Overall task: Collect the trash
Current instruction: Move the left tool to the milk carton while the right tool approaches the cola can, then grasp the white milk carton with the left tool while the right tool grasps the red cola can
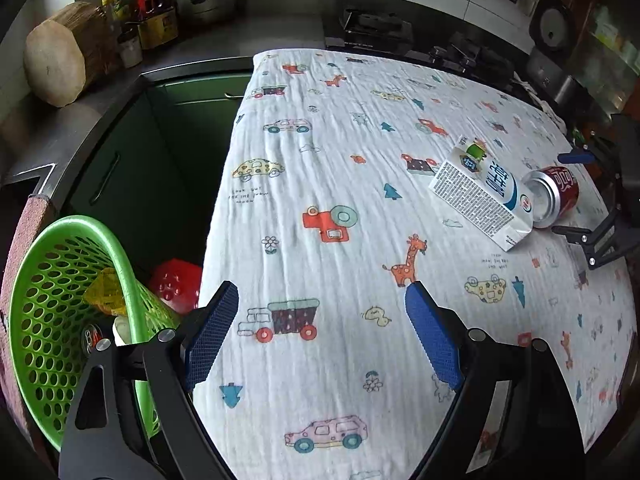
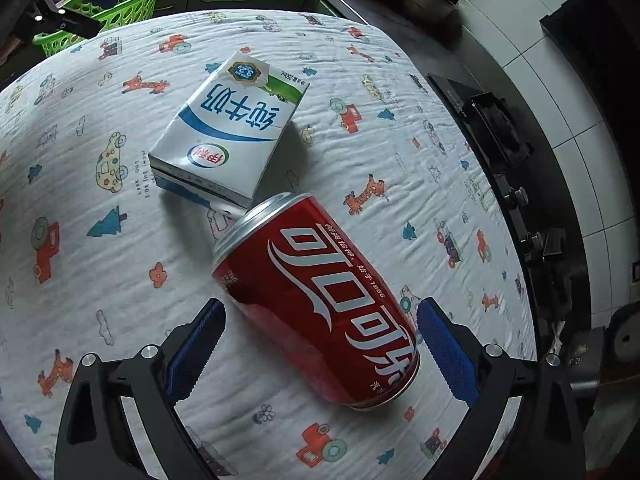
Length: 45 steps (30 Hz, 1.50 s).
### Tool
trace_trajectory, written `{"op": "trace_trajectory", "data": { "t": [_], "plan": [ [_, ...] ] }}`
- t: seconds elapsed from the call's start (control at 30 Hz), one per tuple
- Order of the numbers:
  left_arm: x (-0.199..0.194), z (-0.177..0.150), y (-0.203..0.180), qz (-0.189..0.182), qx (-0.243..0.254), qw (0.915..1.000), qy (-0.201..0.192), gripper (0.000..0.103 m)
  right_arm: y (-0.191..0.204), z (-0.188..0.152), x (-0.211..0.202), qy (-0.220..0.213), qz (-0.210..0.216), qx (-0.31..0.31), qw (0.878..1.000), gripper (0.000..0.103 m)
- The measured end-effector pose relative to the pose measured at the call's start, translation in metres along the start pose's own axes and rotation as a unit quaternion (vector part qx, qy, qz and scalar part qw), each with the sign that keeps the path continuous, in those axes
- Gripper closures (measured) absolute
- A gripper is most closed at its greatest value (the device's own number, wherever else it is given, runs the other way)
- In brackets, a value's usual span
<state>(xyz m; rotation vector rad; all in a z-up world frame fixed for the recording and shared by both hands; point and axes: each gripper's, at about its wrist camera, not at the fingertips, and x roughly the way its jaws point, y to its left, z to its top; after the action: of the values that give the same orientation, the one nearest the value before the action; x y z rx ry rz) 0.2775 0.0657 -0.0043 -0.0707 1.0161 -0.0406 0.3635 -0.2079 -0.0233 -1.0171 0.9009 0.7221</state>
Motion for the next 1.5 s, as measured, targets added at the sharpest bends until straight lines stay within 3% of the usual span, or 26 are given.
{"op": "trace_trajectory", "data": {
  "t": [0.3,0.4,0.7,0.87,1.17,1.27,1.5],
  "plan": [
    [0.021,0.016,-0.018,-0.014,-0.003,0.9997,0.020,0.018,-0.007,0.008,0.022,-0.005,0.037,-0.015,0.999,0.010],
    [0.024,0.021,-0.029,-0.028,-0.003,0.9993,0.024,0.018,-0.009,0.005,0.020,-0.005,0.048,0.006,0.999,0.016],
    [0.028,0.043,-0.079,-0.083,-0.023,0.9957,0.033,0.010,-0.002,-0.021,0.004,0.017,0.080,0.095,0.992,0.018],
    [0.045,0.059,-0.109,-0.100,-0.056,0.9916,0.060,0.008,0.004,-0.038,-0.007,0.017,0.097,0.152,0.983,0.018],
    [0.083,0.083,-0.130,-0.093,-0.141,0.9808,0.097,0.008,0.016,-0.059,-0.018,0.016,0.109,0.193,0.975,0.018],
    [0.093,0.087,-0.138,-0.074,-0.154,0.9792,0.109,0.008,0.017,-0.062,-0.020,0.013,0.108,0.197,0.974,0.019],
    [0.116,0.092,-0.140,-0.049,-0.216,0.9660,0.134,0.008,0.017,-0.064,-0.020,0.004,0.112,0.210,0.971,0.019]
  ]
}}
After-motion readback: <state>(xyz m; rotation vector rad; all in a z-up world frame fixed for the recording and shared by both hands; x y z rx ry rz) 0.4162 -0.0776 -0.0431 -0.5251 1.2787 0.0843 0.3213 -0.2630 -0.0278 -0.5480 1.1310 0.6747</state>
